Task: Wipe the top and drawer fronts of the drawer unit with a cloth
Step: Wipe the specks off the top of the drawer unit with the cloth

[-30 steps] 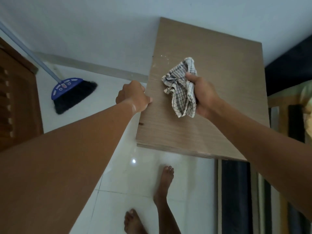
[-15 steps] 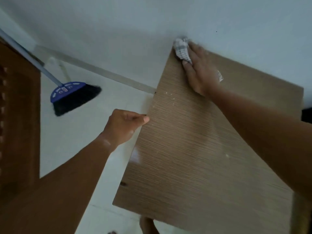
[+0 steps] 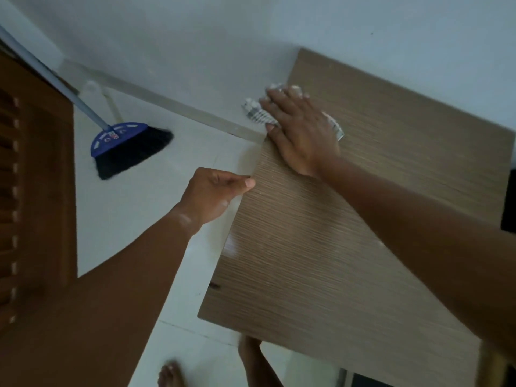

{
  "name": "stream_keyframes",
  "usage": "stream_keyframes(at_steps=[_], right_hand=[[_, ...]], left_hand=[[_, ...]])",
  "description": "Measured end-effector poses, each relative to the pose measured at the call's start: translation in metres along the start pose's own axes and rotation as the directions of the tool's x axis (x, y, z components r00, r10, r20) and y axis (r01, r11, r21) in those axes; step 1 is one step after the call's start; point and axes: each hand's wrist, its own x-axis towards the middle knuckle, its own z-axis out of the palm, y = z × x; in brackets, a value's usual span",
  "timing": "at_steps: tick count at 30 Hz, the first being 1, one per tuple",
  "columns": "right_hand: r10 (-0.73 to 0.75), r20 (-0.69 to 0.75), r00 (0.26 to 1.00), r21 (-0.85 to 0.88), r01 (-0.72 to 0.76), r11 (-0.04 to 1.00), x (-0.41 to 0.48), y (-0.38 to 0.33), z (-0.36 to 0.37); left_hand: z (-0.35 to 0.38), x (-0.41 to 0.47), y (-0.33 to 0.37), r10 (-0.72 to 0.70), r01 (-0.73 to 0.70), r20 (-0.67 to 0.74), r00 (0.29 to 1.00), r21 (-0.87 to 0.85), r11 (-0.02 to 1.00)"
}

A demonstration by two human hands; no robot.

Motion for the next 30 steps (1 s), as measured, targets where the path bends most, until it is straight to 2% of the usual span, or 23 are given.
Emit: stream_keyframes(at_steps=[6,14,19,24,27,30], right_hand=[[-0.002,0.065,0.998,0.013,0.002,1.000,-0.099,-0.077,0.026],[0.032,0.050,0.998,-0.017,-0.031,0.999,-0.197,-0.175,0.065],[0.029,0.022,0.999,-0.036,-0.028,0.999,-0.244,-0.206,0.082],[-0.013,-0.003,1.000,-0.063,0.013,0.998,-0.281,-0.202,0.090],[-0.068,0.007,0.998,-0.110,0.068,0.992,-0.313,-0.187,0.100],[-0.072,0.016,0.997,-0.078,0.073,0.994,-0.341,-0.168,0.105]], left_hand=[[0.003,-0.043,-0.030,0.072,-0.067,-0.081,0.994,0.054,0.996],[-0.044,-0.152,-0.136,-0.009,0.006,0.105,0.994,0.025,1.000],[-0.045,-0.171,-0.143,0.073,-0.076,0.139,0.988,0.018,0.997],[-0.049,-0.179,-0.139,-0.036,0.049,0.216,0.976,-0.053,0.997],[-0.042,-0.182,-0.137,-0.018,0.023,0.161,0.987,-0.034,0.999],[-0.024,-0.181,-0.138,0.092,-0.086,-0.035,0.995,0.133,0.987]])
